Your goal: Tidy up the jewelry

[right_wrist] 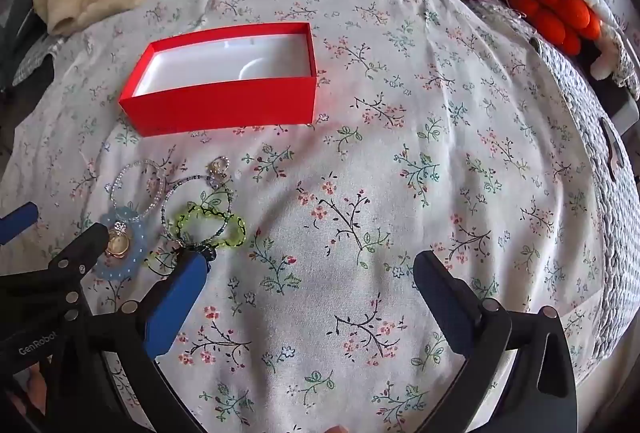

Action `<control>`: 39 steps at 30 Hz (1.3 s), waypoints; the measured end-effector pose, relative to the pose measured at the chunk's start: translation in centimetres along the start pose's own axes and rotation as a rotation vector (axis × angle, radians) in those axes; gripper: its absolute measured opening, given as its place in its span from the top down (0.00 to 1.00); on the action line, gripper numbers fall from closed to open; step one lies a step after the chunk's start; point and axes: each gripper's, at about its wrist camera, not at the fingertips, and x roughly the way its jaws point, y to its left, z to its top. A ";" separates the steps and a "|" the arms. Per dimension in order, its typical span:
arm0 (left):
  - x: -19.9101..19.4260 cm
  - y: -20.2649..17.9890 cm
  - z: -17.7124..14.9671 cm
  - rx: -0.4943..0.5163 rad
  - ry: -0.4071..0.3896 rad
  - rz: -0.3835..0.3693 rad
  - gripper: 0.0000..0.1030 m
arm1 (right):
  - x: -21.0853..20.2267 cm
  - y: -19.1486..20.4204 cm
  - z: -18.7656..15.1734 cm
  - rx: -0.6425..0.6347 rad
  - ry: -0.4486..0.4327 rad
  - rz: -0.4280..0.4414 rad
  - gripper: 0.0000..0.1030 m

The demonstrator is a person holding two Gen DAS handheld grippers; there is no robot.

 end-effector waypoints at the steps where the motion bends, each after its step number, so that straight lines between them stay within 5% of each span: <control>1: 0.0 0.0 0.0 0.001 0.000 -0.001 0.00 | 0.0 0.0 0.0 0.001 0.000 -0.001 0.00; 39: -0.3 0.1 0.0 0.005 -0.003 -0.013 0.00 | 0.1 -0.3 -0.1 0.010 0.000 -0.009 0.00</control>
